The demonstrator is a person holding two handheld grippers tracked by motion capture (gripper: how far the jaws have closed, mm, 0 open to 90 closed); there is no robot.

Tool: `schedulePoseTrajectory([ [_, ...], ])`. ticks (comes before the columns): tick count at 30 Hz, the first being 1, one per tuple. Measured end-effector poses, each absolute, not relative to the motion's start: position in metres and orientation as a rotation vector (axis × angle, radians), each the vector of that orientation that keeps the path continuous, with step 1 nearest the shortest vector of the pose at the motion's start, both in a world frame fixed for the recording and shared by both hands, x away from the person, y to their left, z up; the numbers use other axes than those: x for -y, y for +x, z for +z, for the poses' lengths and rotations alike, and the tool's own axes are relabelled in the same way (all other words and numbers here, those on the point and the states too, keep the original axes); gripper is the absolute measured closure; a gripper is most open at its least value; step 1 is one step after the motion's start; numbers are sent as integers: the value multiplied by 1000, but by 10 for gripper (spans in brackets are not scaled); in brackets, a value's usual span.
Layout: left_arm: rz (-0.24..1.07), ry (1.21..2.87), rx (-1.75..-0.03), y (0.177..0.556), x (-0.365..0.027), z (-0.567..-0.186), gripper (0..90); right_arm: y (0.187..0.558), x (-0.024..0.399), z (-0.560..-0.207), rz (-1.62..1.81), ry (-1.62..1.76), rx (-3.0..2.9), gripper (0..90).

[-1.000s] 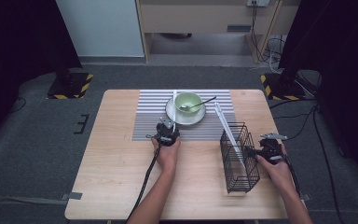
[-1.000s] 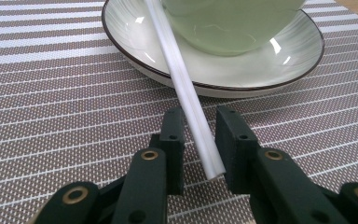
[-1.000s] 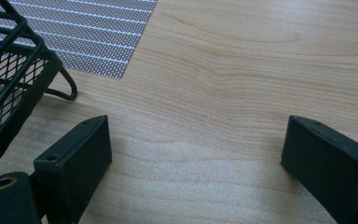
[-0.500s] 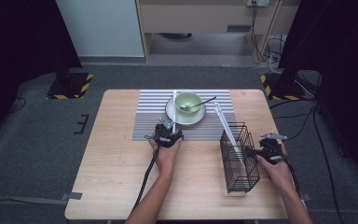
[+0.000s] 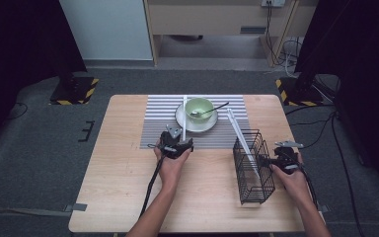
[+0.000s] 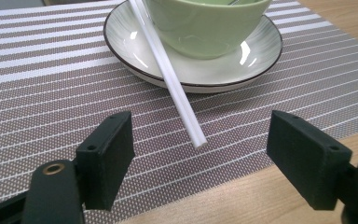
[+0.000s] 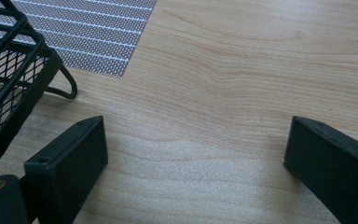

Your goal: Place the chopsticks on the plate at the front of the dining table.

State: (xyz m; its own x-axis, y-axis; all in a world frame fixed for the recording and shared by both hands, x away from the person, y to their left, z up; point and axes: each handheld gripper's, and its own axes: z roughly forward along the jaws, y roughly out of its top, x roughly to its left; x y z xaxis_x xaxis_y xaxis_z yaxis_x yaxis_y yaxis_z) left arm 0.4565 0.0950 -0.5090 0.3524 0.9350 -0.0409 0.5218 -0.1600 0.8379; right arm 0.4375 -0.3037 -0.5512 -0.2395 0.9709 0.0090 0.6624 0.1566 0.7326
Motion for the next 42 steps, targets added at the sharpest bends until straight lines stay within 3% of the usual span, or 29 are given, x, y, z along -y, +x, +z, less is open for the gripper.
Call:
schedulePoseTrajectory([
  [11, 636, 1854, -1273, 450, -109, -496, 42, 438, 300, -552, 851, 1577, -1960, 6],
  [25, 605, 1897, -1225, 431, -146, -477, 48, 434, 299, -552, 826, 1627, -1906, 3],
  [42, 574, 1998, -1241, 413, -188, -494, 54, 434, 299, -552, 824, 1631, -1902, 3],
])
